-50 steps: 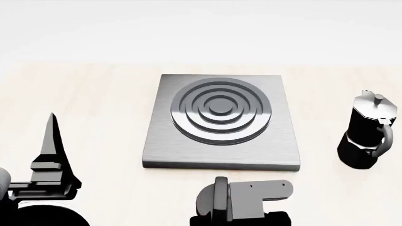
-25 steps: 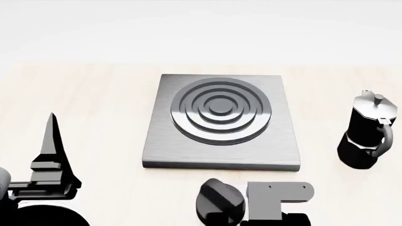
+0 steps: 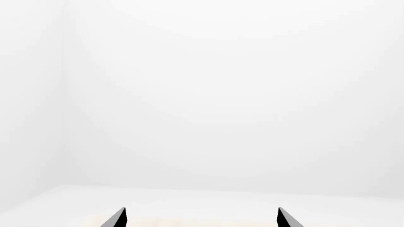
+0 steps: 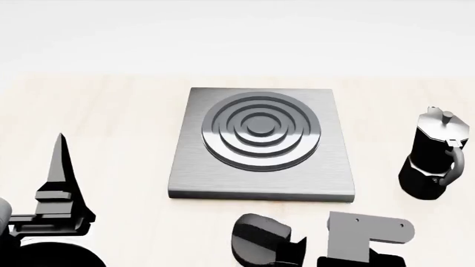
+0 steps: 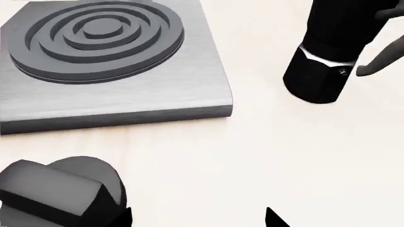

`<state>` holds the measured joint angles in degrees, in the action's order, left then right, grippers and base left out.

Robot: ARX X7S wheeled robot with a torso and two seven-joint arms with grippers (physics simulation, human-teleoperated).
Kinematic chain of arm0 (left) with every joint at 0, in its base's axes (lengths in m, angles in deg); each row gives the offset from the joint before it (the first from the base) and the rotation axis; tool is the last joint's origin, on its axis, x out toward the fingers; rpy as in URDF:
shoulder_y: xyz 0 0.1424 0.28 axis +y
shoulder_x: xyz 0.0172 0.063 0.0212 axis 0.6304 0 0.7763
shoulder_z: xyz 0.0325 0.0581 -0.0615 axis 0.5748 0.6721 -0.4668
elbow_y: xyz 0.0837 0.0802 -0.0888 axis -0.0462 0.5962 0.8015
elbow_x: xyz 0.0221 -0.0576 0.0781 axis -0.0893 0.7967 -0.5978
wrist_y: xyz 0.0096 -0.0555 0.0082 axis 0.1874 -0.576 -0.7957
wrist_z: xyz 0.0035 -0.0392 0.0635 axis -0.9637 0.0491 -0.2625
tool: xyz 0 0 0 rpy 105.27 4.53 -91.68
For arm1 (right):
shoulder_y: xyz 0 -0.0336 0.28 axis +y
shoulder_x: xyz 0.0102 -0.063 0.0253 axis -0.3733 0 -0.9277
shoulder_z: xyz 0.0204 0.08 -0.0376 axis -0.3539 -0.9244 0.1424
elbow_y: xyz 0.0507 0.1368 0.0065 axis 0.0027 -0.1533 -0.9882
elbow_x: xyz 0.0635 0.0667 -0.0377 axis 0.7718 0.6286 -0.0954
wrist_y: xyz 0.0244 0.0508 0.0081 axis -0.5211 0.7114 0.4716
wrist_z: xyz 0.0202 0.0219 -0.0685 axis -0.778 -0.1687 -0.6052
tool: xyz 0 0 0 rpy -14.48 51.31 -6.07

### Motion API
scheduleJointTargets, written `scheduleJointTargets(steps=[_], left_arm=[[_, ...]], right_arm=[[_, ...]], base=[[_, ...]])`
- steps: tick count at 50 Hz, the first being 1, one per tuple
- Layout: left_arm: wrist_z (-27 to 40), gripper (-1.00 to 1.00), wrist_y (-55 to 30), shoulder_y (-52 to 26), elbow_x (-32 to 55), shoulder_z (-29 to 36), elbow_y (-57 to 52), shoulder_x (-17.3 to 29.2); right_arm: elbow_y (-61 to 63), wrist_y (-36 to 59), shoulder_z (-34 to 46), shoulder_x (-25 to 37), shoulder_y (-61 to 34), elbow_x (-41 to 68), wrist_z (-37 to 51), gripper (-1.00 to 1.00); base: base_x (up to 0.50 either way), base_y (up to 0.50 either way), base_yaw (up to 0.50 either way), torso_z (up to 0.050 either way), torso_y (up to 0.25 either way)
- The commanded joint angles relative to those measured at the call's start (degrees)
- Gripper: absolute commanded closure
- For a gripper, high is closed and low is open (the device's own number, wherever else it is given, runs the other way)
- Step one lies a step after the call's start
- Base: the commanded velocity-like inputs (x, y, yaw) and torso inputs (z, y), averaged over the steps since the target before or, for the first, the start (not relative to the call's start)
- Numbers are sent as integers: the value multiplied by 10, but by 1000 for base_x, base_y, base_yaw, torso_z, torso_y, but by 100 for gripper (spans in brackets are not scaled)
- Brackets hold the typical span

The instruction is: Turn on the stove.

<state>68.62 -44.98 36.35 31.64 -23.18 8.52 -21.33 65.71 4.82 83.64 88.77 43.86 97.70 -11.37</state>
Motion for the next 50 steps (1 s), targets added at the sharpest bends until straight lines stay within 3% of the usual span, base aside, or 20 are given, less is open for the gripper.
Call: scheduleJointTargets(steps=[1, 50], left_arm=[[0, -100, 5, 1, 0, 1, 4, 1], [8, -100, 7, -2, 3, 11, 5, 7]], right_arm=[[19, -6, -20, 8, 13, 1, 25, -100], [191, 68, -12, 42, 8, 26, 106, -100]], base=[[0, 0, 0, 0, 0], [0, 0, 0, 0, 0]])
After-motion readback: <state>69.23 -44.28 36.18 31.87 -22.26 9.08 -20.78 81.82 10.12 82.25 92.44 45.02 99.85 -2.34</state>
